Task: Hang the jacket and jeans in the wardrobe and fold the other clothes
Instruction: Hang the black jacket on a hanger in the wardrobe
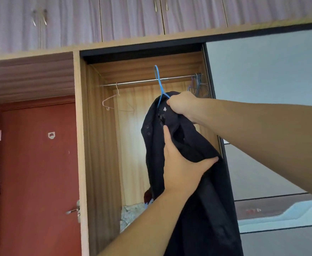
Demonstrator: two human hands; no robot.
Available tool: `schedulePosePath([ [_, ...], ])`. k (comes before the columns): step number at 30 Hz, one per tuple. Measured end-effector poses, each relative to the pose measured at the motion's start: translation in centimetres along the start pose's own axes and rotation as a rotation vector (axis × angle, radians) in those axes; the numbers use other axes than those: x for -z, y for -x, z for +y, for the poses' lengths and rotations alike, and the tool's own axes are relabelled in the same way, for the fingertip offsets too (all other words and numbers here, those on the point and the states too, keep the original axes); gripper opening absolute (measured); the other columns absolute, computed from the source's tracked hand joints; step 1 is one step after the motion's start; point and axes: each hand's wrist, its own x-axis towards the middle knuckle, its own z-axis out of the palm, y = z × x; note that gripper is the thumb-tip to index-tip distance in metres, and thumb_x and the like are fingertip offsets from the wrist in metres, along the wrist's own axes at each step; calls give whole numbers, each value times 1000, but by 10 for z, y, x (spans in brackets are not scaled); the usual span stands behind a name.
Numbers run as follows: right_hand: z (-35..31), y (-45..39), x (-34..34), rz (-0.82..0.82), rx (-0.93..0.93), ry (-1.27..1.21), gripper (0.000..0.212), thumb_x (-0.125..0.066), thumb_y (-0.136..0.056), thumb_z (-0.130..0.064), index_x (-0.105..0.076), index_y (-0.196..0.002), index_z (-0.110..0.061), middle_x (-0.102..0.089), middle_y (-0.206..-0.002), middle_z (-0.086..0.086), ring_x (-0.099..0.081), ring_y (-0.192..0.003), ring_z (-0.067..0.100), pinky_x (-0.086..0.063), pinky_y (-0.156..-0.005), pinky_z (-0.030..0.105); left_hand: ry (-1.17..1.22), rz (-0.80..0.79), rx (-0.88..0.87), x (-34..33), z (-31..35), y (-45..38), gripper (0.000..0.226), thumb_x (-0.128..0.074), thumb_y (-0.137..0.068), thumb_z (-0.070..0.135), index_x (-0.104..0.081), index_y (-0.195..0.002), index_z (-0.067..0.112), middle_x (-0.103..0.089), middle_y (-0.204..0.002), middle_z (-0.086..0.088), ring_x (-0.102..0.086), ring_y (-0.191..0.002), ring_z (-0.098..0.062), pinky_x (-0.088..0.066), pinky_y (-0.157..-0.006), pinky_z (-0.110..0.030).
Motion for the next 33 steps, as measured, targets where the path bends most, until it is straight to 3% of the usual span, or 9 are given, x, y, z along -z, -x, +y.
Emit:
schedulePosePath([
  [3,3,-6,9,-12,21,-13,21,-50,-97,-16,-49,-78,-9,-54,-77,7,-51,-64,19,-41,-55,26,51,92,5,-14,-5,-15,133,-89,-57,46,13,-142,60,-43,-140,28,-46,-125,5,-40,-93,-15],
  [6,9,-14,17,7,44,21,19,-50,-97,-15,-49,-81,-6,-62,-94,13,-62,-81,25,-43,-59,27,46,100,-51,-28,-6,-27,110,-88,-60,43,-17,-144,53,-51,-115,43,-48,-105,22,-37,-81,1],
  [8,13,-21,21,27,55,59,12,-50,-98,-15,-53,-93,-5,-64,-103,17,-64,-93,28,-43,-60,28,28,98,-71,-36,-11,-39,87,-86,-60,47,-40,-134,47,-59,-111,36,-54,-103,17,-46,-85,-9],
  [10,19,-31,24,32,60,93,12,-51,-97,-16,-55,-98,-4,-63,-98,16,-61,-87,27,-43,-58,28,39,73,-71,-42,-18,-49,74,-84,-61,50,-49,-126,46,-62,-110,32,-58,-103,11,-51,-90,-22],
  [16,35,-70,8,67,66,130,19,-51,-97,-18,-47,-81,-8,-62,-90,15,-62,-83,30,-47,-64,31,75,20,-94,-44,-53,-85,55,-80,-67,50,-58,-116,41,-67,-100,28,-62,-95,8,-54,-87,-27],
  [22,39,-127,-28,140,83,137,13,-53,-94,-18,-52,-96,-5,-64,-91,15,-66,-86,34,-50,-68,33,119,-47,-139,-32,-99,-142,44,-78,-69,48,-59,-109,41,-69,-93,24,-65,-88,5,-55,-79,-23],
  [26,35,-172,-52,177,86,127,15,-53,-94,-15,-54,-99,-1,-61,-84,14,-61,-76,29,-46,-60,29,74,-120,-203,-15,-128,-191,40,-76,-70,51,-61,-104,36,-68,-88,24,-64,-86,6,-51,-74,-18],
  [30,28,-210,-71,217,139,160,21,-51,-95,-16,-58,-101,2,-65,-92,15,-63,-80,27,-46,-65,28,-1,-141,-254,4,-149,-238,30,-75,-68,52,-53,-85,40,-62,-69,24,-60,-70,3,-46,-65,-16],
  [33,25,-235,-85,243,156,113,26,-53,-92,-16,-60,-108,3,-67,-105,18,-65,-92,33,-50,-72,33,-29,-160,-292,17,-163,-265,38,-78,-69,50,-58,-100,39,-67,-84,26,-63,-82,5,-52,-75,-20],
])
